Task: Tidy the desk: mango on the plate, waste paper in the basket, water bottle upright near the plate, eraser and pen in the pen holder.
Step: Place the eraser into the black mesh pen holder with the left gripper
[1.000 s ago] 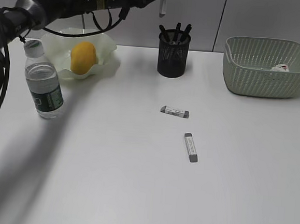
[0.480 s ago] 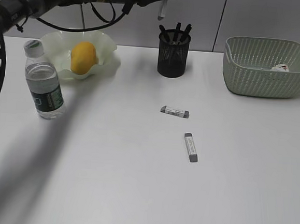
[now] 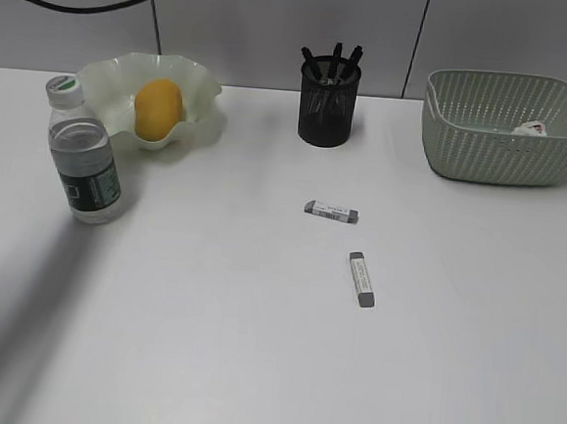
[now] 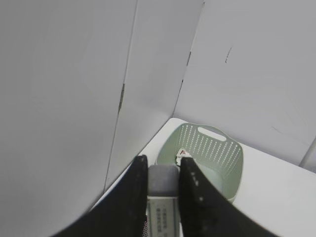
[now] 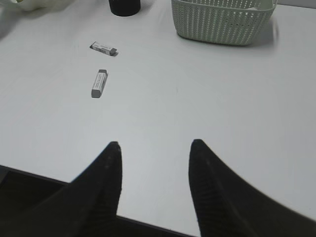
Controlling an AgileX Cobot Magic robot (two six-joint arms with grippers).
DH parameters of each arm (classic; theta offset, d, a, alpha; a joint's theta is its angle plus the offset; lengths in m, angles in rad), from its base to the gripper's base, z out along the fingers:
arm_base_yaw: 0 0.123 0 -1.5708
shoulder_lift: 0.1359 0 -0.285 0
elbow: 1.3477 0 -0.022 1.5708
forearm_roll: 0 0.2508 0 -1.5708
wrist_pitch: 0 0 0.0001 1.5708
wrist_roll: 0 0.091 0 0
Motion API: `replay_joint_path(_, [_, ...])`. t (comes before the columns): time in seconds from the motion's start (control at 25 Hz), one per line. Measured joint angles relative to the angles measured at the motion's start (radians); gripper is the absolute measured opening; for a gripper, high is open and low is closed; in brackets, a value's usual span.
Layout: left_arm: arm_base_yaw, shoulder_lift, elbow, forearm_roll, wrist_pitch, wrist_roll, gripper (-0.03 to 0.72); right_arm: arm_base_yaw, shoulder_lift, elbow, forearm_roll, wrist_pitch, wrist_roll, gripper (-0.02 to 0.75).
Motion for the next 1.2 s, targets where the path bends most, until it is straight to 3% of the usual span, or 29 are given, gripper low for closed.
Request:
replay_joint_path(0.2, [0.009,-0.039,0.000,0.017,0.048,-0.096,0.140,0.000,0.000,0.000,0.000,0.000,0.000,0.361])
replay_joint_path(0.52, [-0.035,-0.041,0.000,0.020,0.144,-0.110,0.160,0.000,0.000,0.000,0.000,0.000,0.000,0.283])
replay_joint_path(0.56, [-0.048,-0.041,0.000,0.020,0.183,-0.124,0.190,0.000,0.000,0.000,0.000,0.000,0.000,0.279])
replay_joint_path(0.76, [-0.126,-0.030,0.000,0.017,0.295,-0.167,0.579,0.000,0.000,0.000,0.000,0.000,0.000,0.274])
replay_joint_path(0.8, [-0.133,-0.025,0.000,0.016,0.299,-0.178,0.617,0.000,0.000,0.000,0.000,0.000,0.000,0.273])
replay_joint_path(0.96, [-0.133,-0.019,0.002,0.019,0.290,-0.190,0.655,0.000,0.000,0.000,0.000,0.000,0.000,0.270])
replay_joint_path(1.2, [-0.114,-0.031,0.002,0.020,0.234,-0.193,0.640,0.000,0.000,0.000,0.000,0.000,0.000,0.268])
